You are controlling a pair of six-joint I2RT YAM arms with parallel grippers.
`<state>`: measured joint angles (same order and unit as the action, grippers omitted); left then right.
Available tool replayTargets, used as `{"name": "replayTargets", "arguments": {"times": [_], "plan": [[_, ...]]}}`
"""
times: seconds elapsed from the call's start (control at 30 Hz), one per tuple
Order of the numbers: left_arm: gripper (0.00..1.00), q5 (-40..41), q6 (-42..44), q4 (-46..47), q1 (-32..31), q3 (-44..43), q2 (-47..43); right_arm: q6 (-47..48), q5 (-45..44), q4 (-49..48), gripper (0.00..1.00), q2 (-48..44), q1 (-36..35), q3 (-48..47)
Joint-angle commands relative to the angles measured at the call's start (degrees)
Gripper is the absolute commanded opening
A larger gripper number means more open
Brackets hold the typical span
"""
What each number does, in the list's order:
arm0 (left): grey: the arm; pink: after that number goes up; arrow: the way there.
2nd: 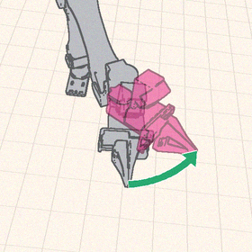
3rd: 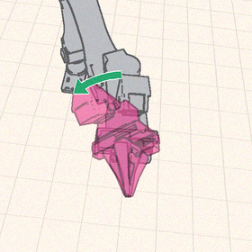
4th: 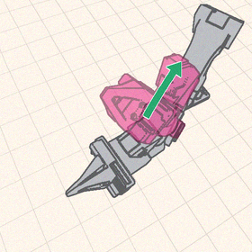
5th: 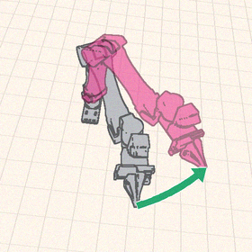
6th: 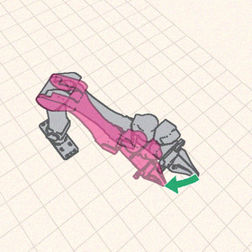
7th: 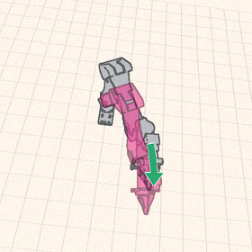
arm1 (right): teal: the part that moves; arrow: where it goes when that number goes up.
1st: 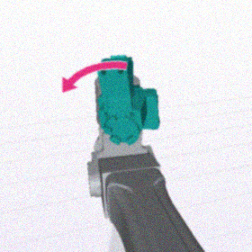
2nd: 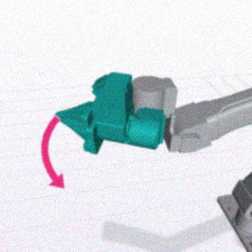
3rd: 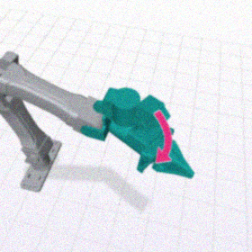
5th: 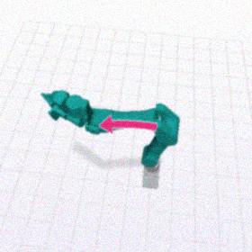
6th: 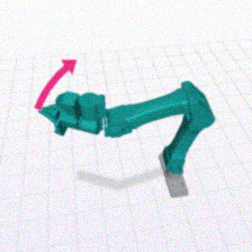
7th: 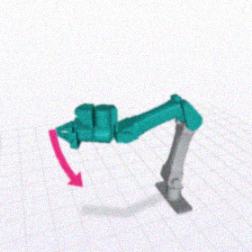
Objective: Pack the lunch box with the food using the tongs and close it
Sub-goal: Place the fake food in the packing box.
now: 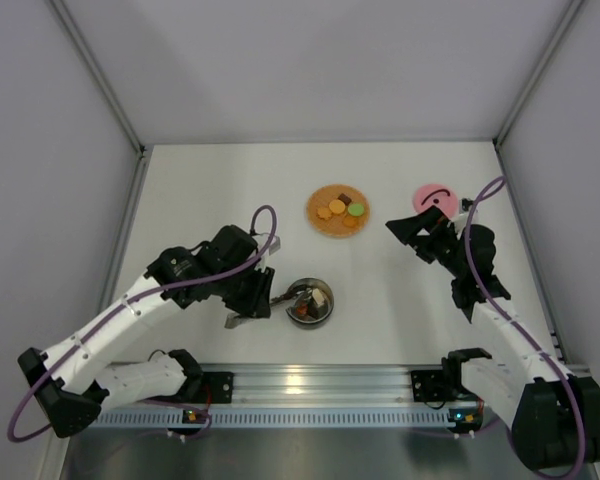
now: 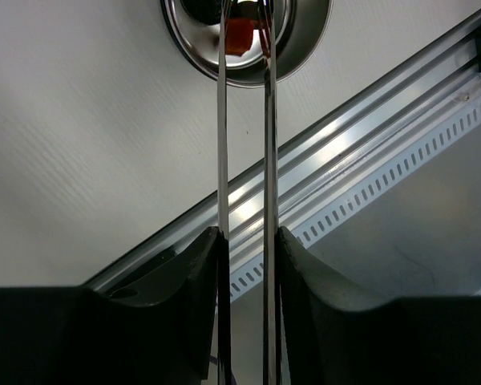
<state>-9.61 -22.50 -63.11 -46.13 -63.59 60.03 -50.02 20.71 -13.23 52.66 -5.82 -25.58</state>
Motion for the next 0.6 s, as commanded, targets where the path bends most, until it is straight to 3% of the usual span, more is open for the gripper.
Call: {"name": "replayTargets", "arguments": {"times": [0.0, 0.27, 0.57], "plan": [[0.40, -1.64, 0.09, 1.41, -0.28, 0.14, -1.06, 0.71, 0.38, -3.29, 0.99, -0.19, 0.82, -1.84], [0.41, -0.33, -0.08, 2.81, -0.37, -2.32, -0.62, 0.45, 0.38, -3.55, 0.99, -0.46, 0.73, -1.58], [0.41, 8.53, -0.88, 7.82, -0.37, -14.35, 7.98, 0.19, 0.65, -4.17, 1.00, -0.46, 0.82, -1.14]]}}
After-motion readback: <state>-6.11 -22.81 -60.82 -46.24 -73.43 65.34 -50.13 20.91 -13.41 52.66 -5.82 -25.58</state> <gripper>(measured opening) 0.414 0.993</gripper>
